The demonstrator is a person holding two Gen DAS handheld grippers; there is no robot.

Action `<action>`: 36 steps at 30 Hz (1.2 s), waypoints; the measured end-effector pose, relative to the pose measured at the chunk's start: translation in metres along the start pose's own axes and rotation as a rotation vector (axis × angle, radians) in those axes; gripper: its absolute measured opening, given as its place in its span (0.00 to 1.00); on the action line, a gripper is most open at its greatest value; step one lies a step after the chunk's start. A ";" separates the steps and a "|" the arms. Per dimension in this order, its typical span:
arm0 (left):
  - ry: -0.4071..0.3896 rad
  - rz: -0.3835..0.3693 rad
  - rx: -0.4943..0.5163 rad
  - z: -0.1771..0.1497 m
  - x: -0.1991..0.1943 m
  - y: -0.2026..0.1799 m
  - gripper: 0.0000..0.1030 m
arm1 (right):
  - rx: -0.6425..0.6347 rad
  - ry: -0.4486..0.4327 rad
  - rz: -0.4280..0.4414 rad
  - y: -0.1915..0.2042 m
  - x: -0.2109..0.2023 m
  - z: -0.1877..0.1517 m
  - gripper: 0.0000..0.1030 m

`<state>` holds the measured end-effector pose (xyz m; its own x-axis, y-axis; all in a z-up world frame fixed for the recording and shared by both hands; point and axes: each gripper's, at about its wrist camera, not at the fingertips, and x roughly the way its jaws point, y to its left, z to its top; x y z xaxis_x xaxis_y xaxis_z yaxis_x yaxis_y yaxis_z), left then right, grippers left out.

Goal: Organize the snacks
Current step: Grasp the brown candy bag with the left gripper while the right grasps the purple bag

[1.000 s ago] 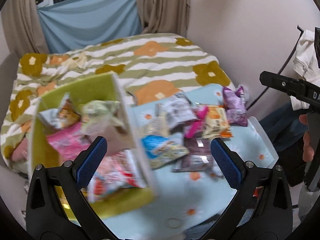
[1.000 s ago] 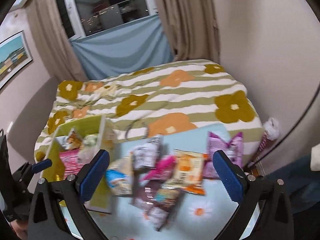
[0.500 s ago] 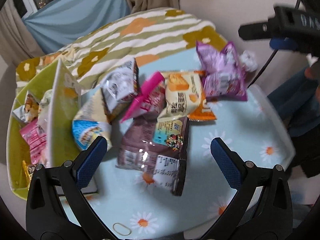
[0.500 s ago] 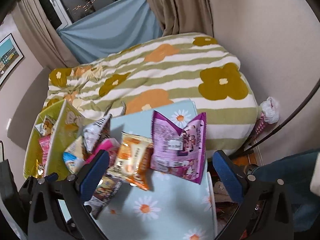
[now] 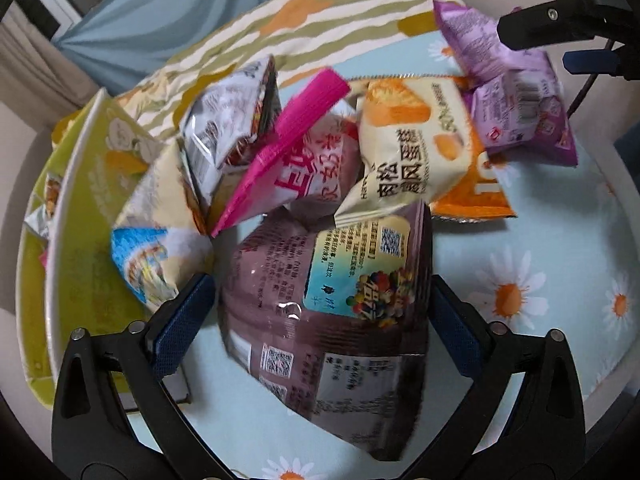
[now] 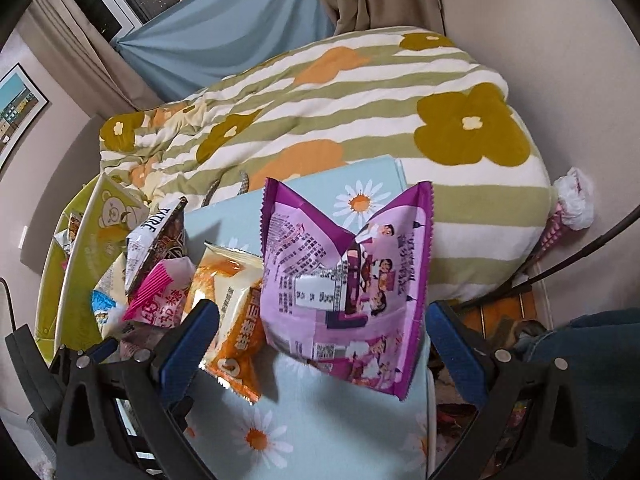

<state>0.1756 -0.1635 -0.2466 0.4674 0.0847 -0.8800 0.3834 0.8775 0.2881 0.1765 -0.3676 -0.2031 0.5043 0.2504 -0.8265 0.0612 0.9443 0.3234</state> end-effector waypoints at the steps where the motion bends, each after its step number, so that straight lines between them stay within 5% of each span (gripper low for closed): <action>1: 0.002 0.014 0.007 0.000 0.001 -0.001 0.95 | 0.003 0.001 0.002 -0.001 0.004 0.001 1.00; 12: 0.017 0.017 0.027 -0.009 -0.002 -0.005 0.76 | 0.002 0.024 -0.004 -0.007 0.026 0.006 1.00; 22: 0.042 -0.023 -0.002 -0.025 -0.020 -0.012 0.74 | -0.033 0.042 -0.004 -0.008 0.043 0.005 1.00; 24: 0.045 -0.029 -0.007 -0.027 -0.024 -0.012 0.74 | -0.037 0.040 -0.002 -0.009 0.043 0.005 0.87; 30: 0.032 -0.043 -0.021 -0.027 -0.034 -0.008 0.74 | -0.023 0.031 0.019 -0.013 0.036 0.005 0.72; 36: -0.007 -0.062 -0.046 -0.025 -0.056 0.004 0.74 | -0.023 -0.011 0.013 -0.008 0.017 0.003 0.69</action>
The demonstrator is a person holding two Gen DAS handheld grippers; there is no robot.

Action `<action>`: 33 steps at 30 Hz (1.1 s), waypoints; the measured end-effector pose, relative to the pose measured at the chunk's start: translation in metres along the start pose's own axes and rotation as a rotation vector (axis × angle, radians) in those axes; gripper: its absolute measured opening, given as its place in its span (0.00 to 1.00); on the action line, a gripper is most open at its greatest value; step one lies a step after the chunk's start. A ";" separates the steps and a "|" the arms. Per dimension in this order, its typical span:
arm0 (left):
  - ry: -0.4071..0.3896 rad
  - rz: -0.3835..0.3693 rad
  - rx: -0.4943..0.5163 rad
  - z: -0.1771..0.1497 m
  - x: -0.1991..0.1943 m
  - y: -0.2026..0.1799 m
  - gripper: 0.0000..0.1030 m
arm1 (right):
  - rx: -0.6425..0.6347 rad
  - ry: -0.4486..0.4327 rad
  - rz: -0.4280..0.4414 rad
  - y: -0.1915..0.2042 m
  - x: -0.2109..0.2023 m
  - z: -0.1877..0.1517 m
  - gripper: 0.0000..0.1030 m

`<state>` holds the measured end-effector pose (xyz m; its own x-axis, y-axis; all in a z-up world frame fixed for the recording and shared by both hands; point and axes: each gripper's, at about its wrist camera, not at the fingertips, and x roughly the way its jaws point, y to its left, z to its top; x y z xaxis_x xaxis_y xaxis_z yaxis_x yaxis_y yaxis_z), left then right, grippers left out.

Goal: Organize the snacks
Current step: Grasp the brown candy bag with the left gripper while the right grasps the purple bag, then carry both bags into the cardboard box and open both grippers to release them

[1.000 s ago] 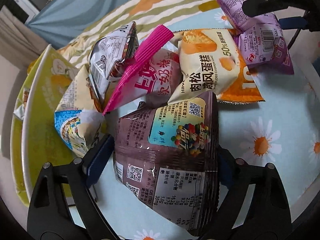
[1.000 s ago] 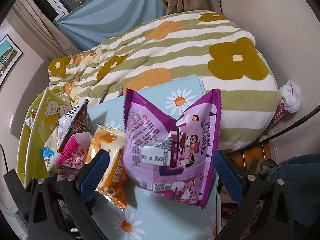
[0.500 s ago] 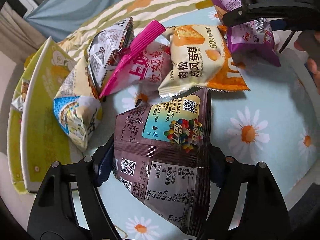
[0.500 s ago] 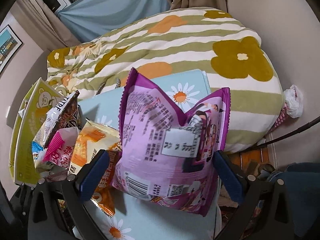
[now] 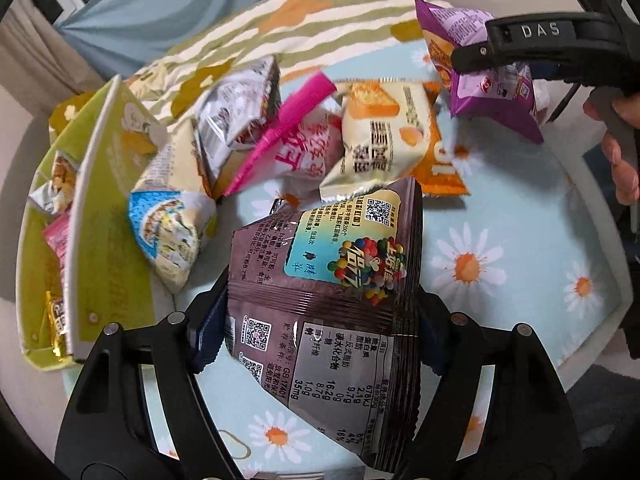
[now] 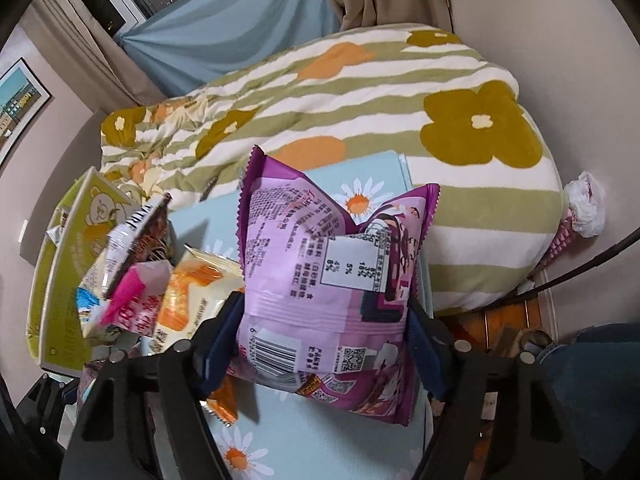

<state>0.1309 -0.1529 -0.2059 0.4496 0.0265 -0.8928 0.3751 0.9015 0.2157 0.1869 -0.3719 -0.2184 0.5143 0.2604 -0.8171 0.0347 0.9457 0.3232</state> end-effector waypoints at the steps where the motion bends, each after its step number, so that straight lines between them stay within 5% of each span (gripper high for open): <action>1: -0.007 -0.006 -0.005 0.001 -0.004 0.002 0.74 | -0.002 -0.010 -0.001 0.002 -0.005 0.000 0.69; 11: -0.174 -0.074 -0.095 0.017 -0.084 0.041 0.74 | -0.061 -0.109 0.033 0.047 -0.070 0.016 0.69; 18: -0.296 -0.034 -0.157 0.025 -0.132 0.103 0.74 | -0.138 -0.178 0.110 0.115 -0.104 0.029 0.69; 33: -0.252 0.086 -0.285 0.013 -0.095 0.297 0.74 | -0.274 -0.157 0.229 0.296 -0.061 0.050 0.69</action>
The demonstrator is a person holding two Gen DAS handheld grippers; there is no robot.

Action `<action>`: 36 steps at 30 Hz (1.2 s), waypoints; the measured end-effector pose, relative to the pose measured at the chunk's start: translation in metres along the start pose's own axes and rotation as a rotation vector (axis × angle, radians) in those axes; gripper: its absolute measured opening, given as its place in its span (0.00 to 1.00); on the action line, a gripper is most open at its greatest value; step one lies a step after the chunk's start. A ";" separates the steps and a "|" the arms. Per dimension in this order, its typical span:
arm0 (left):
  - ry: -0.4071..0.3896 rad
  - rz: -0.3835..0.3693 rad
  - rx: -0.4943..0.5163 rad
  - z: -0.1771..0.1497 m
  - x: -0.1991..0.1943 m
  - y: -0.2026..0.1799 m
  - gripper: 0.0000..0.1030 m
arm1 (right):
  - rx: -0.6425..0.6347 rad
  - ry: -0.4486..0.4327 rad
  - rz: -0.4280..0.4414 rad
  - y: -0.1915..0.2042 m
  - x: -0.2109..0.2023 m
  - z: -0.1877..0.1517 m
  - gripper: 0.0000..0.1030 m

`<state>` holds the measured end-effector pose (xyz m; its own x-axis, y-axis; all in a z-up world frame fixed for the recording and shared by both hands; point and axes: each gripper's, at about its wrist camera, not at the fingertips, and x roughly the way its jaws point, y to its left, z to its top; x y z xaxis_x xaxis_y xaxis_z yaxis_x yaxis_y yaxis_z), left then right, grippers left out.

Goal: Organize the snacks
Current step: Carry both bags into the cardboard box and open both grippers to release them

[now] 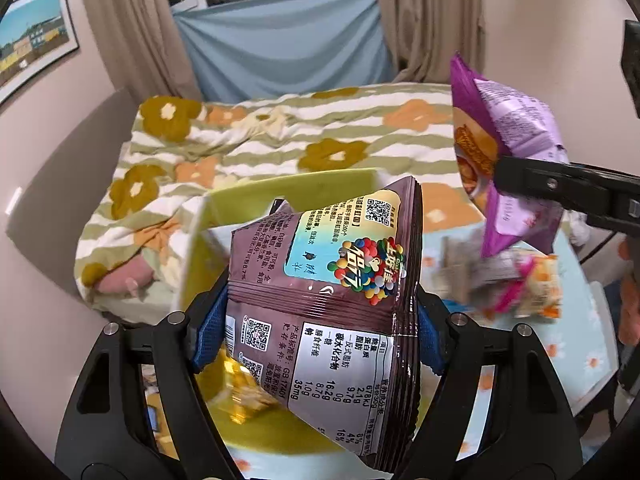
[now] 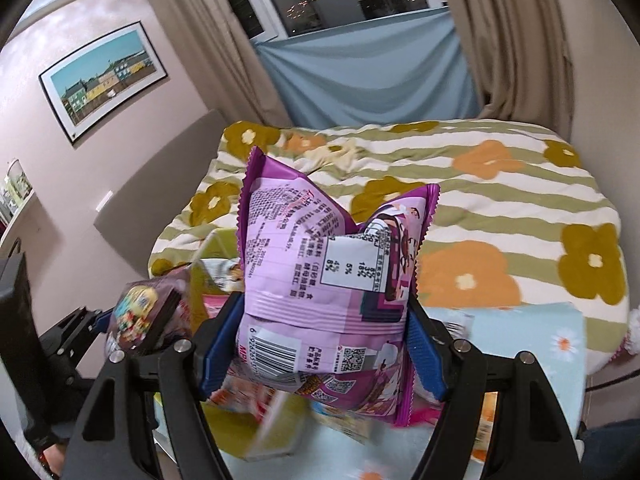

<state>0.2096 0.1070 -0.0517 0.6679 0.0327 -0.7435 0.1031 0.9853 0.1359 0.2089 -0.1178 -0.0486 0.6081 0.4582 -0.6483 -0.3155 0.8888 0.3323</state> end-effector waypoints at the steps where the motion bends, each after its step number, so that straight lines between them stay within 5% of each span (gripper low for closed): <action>1: 0.006 0.002 0.000 0.000 0.007 0.009 0.74 | -0.004 0.008 0.002 0.010 0.009 0.002 0.69; 8: 0.076 -0.017 -0.006 -0.002 0.063 0.067 0.75 | 0.015 0.050 -0.021 0.052 0.061 0.004 0.69; 13: 0.102 -0.061 0.005 -0.011 0.079 0.078 1.00 | 0.041 0.075 -0.059 0.065 0.079 -0.002 0.69; 19: 0.107 -0.126 -0.047 -0.025 0.068 0.085 1.00 | 0.047 0.111 -0.089 0.069 0.084 -0.010 0.70; 36: 0.148 -0.059 -0.125 -0.055 0.060 0.098 1.00 | -0.052 0.217 -0.007 0.097 0.143 0.004 0.78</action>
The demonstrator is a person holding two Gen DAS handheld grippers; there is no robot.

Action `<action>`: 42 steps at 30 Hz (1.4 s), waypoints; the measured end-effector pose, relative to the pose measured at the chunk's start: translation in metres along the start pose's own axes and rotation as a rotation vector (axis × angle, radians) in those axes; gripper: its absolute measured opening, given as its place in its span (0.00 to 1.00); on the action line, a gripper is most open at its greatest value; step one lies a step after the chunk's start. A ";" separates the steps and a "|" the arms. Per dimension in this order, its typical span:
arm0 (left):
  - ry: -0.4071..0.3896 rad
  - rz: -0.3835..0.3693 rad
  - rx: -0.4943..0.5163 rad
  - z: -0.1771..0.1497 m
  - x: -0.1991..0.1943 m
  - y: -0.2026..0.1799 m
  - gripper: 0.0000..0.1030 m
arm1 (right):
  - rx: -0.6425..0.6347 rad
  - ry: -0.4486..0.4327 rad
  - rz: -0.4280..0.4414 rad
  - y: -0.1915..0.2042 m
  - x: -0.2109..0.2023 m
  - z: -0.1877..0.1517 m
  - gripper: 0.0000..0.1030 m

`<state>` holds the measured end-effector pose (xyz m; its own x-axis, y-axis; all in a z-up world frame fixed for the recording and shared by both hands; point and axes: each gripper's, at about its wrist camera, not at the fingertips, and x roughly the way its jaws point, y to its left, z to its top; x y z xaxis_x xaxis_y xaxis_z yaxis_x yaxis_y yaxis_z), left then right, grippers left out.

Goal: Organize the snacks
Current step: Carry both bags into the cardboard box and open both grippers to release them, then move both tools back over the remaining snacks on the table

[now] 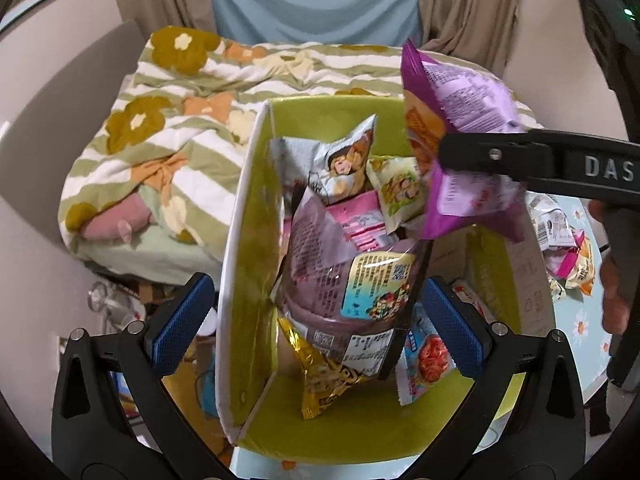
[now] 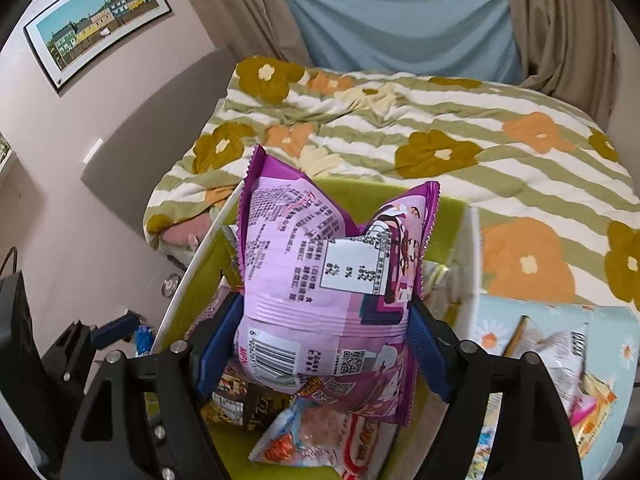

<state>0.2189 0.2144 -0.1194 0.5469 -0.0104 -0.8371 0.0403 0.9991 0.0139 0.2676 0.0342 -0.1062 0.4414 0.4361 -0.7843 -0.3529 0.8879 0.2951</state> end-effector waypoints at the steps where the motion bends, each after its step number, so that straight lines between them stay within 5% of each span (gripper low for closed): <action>1: 0.001 0.000 -0.002 -0.001 0.000 0.000 1.00 | 0.001 0.004 0.003 0.001 0.004 0.000 0.78; 5: 0.003 -0.001 -0.001 -0.001 0.001 -0.003 1.00 | 0.005 -0.056 0.006 0.005 0.002 -0.002 1.00; 27: -0.121 -0.050 0.094 0.013 -0.062 -0.043 1.00 | 0.066 -0.204 -0.017 -0.011 -0.096 -0.025 1.00; 42: -0.113 -0.267 0.290 0.030 -0.058 -0.146 1.00 | 0.312 -0.303 -0.268 -0.094 -0.193 -0.082 1.00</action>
<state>0.2066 0.0681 -0.0564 0.5733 -0.2883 -0.7669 0.4187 0.9077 -0.0282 0.1482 -0.1454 -0.0272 0.7186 0.1683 -0.6747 0.0488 0.9557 0.2904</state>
